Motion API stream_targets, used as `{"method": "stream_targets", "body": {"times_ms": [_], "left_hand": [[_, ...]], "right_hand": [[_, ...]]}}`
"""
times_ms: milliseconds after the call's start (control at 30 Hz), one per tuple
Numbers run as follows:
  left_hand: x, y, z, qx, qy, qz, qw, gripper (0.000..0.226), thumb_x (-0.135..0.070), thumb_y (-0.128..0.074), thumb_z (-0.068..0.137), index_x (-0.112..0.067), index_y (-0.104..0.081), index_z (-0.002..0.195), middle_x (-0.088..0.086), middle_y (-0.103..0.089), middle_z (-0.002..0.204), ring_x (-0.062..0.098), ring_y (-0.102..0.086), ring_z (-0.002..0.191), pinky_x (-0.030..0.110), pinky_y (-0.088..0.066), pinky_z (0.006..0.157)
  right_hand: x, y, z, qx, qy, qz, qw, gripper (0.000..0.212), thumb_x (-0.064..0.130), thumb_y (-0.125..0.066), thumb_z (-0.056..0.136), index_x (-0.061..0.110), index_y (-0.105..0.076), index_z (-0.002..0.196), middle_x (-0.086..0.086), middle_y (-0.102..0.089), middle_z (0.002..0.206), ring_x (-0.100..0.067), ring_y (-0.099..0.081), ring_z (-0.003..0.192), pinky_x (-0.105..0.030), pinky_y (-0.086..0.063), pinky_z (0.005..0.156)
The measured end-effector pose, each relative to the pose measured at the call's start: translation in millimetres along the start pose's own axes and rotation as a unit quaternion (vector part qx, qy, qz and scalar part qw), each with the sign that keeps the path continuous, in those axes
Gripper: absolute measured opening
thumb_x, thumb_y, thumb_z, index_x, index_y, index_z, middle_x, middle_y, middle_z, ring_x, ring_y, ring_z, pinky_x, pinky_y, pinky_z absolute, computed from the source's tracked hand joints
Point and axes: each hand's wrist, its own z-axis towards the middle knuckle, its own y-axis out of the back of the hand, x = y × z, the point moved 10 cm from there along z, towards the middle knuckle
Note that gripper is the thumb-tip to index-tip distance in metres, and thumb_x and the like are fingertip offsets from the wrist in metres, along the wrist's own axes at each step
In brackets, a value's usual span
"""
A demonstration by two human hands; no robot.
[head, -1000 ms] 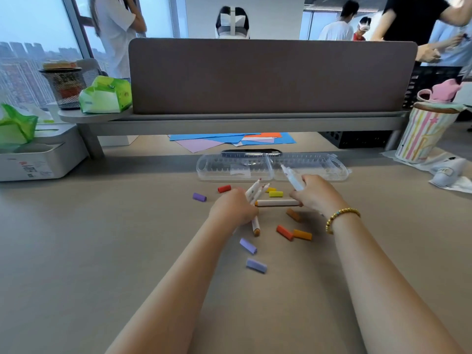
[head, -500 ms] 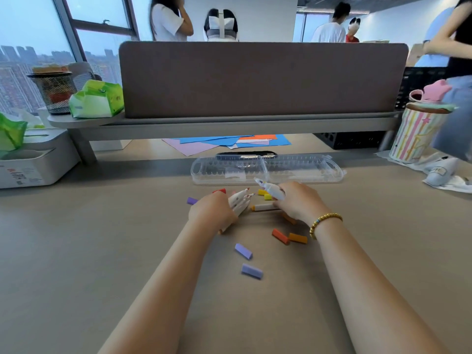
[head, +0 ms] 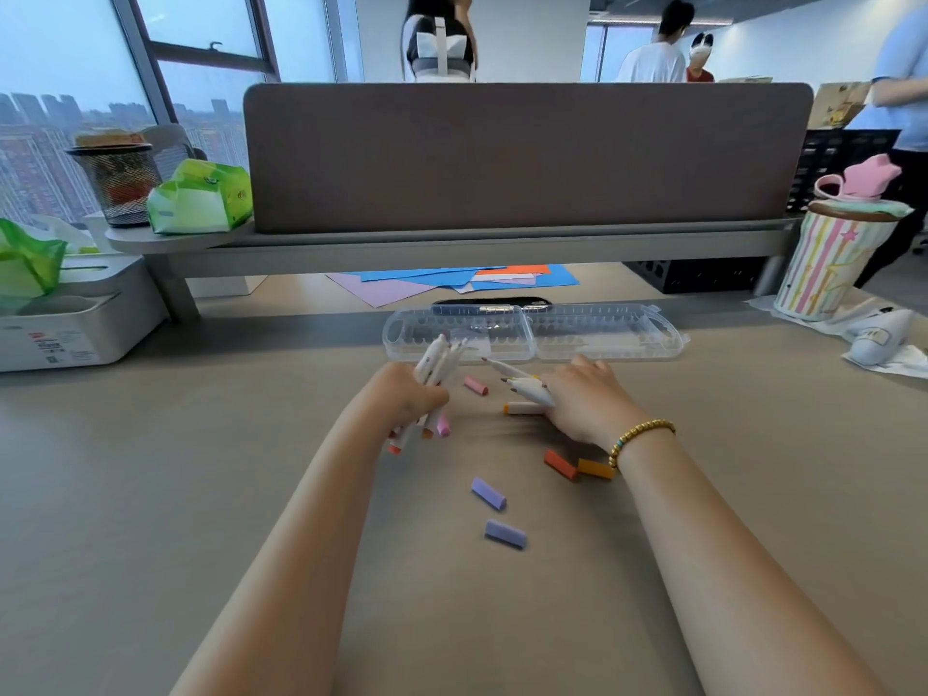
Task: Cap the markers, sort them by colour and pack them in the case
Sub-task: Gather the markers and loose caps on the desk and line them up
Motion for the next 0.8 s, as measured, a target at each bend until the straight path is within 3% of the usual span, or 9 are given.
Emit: {"method": "stream_targets", "body": {"times_ms": [133,233,367,500,567,700,800], "left_hand": [[11,7,-3,-0.008,0.016,-0.038,0.999,0.020,-0.021,-0.055,0.087,-0.009,-0.049,0.072,0.006,-0.050,0.062,0.018,-0.046,0.052,0.023,-0.038,0.046],[19,11,-6,-0.017,0.031,-0.061,0.997,0.020,-0.024,-0.055,0.087,-0.007,-0.051,0.077,0.007,-0.051,0.063,0.018,-0.047,0.052,0.023,-0.038,0.046],[41,20,-13,-0.023,0.061,-0.084,0.994,0.025,-0.026,-0.056,0.087,-0.007,-0.050,0.071,0.010,-0.052,0.065,0.021,-0.046,0.051,0.023,-0.037,0.046],[78,49,-23,-0.064,0.078,-0.124,0.987,0.021,-0.023,-0.055,0.085,-0.003,-0.055,0.082,0.015,-0.058,0.073,0.022,-0.043,0.047,0.021,-0.035,0.041],[101,66,-32,-0.084,0.092,-0.132,0.983,0.022,-0.025,-0.055,0.087,-0.003,-0.056,0.083,0.011,-0.059,0.068,0.020,-0.043,0.044,0.017,-0.033,0.035],[148,87,-50,-0.108,0.129,-0.168,0.971,0.025,-0.027,-0.053,0.088,-0.009,-0.069,0.081,0.006,-0.060,0.065,0.021,-0.047,0.053,0.024,-0.037,0.049],[170,93,-63,-0.122,0.131,-0.225,0.958,0.022,-0.018,-0.050,0.089,-0.008,-0.065,0.076,0.001,-0.061,0.066,0.019,-0.049,0.054,0.025,-0.037,0.050]], "right_hand": [[6,1,-1,-0.004,0.004,0.003,1.000,0.020,0.008,-0.049,0.090,0.014,-0.053,0.109,-0.005,-0.057,0.113,-0.024,-0.045,0.107,-0.033,-0.034,0.089],[9,8,-3,-0.046,0.005,0.007,0.999,0.017,0.013,-0.051,0.092,0.014,-0.053,0.108,-0.004,-0.057,0.110,-0.022,-0.047,0.102,-0.030,-0.035,0.083],[13,39,-9,-0.136,0.015,0.043,0.990,0.007,0.012,-0.048,0.093,0.016,-0.051,0.099,-0.001,-0.053,0.101,-0.018,-0.044,0.095,-0.026,-0.033,0.082],[56,74,-26,-0.205,0.086,0.112,0.968,0.017,0.012,-0.048,0.093,0.013,-0.057,0.108,-0.002,-0.057,0.105,-0.021,-0.048,0.102,-0.026,-0.026,0.076],[102,79,-35,-0.201,0.157,0.125,0.959,0.017,0.015,-0.055,0.091,0.014,-0.060,0.106,-0.004,-0.060,0.105,-0.024,-0.051,0.101,-0.030,-0.030,0.077],[187,64,-49,-0.150,0.265,0.109,0.946,0.021,0.015,-0.057,0.089,0.017,-0.062,0.109,-0.005,-0.060,0.104,-0.025,-0.051,0.101,-0.034,-0.032,0.080],[221,46,-56,-0.088,0.292,0.091,0.948,0.028,0.003,-0.050,0.087,0.015,-0.059,0.111,-0.007,-0.057,0.111,-0.026,-0.047,0.110,-0.035,-0.032,0.086]]}}
